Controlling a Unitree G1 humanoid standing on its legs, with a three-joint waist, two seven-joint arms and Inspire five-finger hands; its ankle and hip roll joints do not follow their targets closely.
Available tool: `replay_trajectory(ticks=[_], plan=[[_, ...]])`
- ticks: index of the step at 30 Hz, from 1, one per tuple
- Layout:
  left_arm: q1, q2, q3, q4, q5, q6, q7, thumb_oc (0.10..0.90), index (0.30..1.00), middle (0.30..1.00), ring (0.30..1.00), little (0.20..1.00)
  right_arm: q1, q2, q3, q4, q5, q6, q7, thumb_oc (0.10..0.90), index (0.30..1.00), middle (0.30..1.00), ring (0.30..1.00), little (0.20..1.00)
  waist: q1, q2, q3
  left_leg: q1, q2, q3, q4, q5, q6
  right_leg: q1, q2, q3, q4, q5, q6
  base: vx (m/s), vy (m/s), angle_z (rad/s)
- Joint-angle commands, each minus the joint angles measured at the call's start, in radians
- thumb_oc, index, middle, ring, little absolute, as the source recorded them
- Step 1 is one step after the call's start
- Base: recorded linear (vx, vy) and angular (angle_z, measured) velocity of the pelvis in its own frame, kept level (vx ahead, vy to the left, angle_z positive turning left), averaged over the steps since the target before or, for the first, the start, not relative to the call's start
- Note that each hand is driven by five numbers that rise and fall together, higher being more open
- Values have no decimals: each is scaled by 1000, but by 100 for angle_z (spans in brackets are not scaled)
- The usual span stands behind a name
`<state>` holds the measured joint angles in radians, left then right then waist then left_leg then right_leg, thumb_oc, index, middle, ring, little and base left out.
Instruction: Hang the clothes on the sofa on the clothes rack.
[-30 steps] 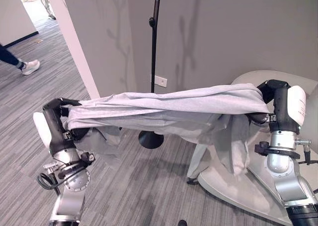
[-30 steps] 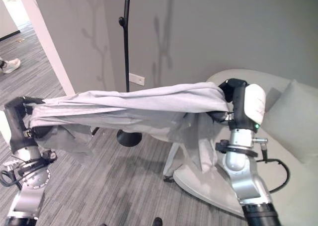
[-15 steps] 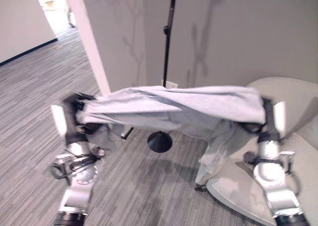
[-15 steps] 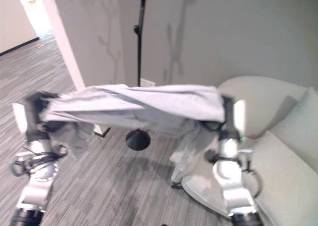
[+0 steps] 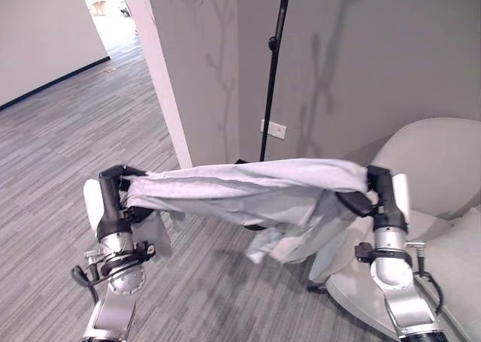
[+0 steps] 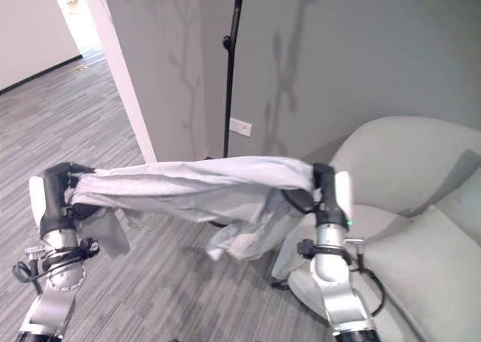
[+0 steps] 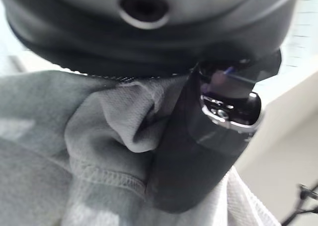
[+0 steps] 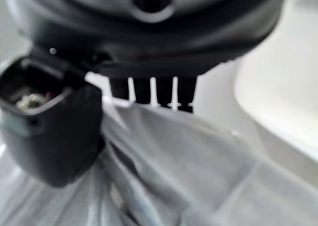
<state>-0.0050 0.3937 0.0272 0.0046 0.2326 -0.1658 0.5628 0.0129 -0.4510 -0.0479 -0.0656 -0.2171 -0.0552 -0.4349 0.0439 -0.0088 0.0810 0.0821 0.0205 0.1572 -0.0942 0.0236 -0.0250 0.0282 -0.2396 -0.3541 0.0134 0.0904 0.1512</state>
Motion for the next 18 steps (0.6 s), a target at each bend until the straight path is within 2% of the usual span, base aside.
replay_trajectory(ticks=[1, 2, 3, 4, 5, 6, 7, 8, 10, 18], plan=[[-175, 153, 41, -36, 90, -73, 125, 400, 300, 300, 300, 300, -175, -50, -40, -157, -146, -28, -126, 400, 300, 300, 300, 300, -20, -25, -24, 54, -36, 58, 7, -109, 67, -64, -91, 15, 400, 28, 67, 34, 264, 17], [-176, 153, 41, -35, 90, -73, 125, 400, 300, 300, 300, 300, -176, -50, -40, -157, -147, -27, -126, 400, 300, 300, 300, 300, -17, -27, -24, 52, -38, 61, 7, -108, 68, -71, -94, 20, 405, 27, 67, 305, 182, -13], [-245, 169, 24, -14, 113, -74, 135, 400, 300, 300, 300, 300, -263, -106, -67, -151, -246, 5, -187, 400, 300, 300, 300, 300, -54, -21, -8, 118, -38, 44, 7, -154, 68, -187, -39, 27, 402, -13, 46, 294, 78, -22], [-252, 169, 24, -10, 113, -75, 137, 400, 300, 300, 300, 300, -271, -107, -66, -146, -247, 4, -190, 400, 300, 300, 300, 300, -53, -19, -5, 113, -34, 45, 7, -147, 66, -184, -33, 21, 387, -4, 38, 565, -72, -10], [-280, 160, 8, -1, 115, -73, 144, 400, 300, 300, 300, 300, -298, -122, -64, -141, -268, 17, -217, 400, 300, 300, 300, 300, -71, -36, -7, 144, -33, 24, 7, -183, 39, -213, 2, 55, 161, -15, 37, 444, -251, 27], [-297, 149, -4, 12, 113, -68, 155, 400, 300, 300, 300, 300, -297, -120, -58, -146, -282, 23, -231, 400, 300, 300, 300, 300, -97, -47, -2, 171, -23, 6, 7, -198, 20, -234, 22, 119, 57, 43, 53, 568, -263, 94], [-300, 144, -12, 17, 122, -67, 161, 400, 300, 300, 300, 300, -296, -120, -50, -153, -298, 24, -231, 400, 300, 300, 300, 300, -98, -49, 0, 190, -17, 9, 7, -211, 15, -233, 29, 140, 38, 68, 63, 504, -206, 119], [-296, 138, -22, 5, 148, -62, 147, 400, 300, 300, 300, 300, -273, -118, -66, -186, -319, 23, -229, 400, 300, 300, 300, 300, -101, -61, -15, 215, -11, 2, 7, -238, 12, -204, 39, 150, 26, 46, 50, 409, -154, 85], [-285, 132, -22, 1, 154, -66, 150, 400, 300, 300, 300, 300, -264, -117, -74, -194, -328, 20, -235, 400, 300, 300, 300, 300, -107, -57, -23, 232, 3, 3, 7, -240, 8, -201, 54, 152, 43, 44, 42, 203, -86, 11], [-285, 132, -22, 1, 154, -66, 150, 400, 300, 300, 300, 300, -264, -117, -74, -194, -328, 20, -235, 400, 300, 300, 300, 300, -106, -57, -23, 232, 4, 3, 7, -240, 8, -201, 54, 152, 43, 43, 41, 1, 0, 7]])
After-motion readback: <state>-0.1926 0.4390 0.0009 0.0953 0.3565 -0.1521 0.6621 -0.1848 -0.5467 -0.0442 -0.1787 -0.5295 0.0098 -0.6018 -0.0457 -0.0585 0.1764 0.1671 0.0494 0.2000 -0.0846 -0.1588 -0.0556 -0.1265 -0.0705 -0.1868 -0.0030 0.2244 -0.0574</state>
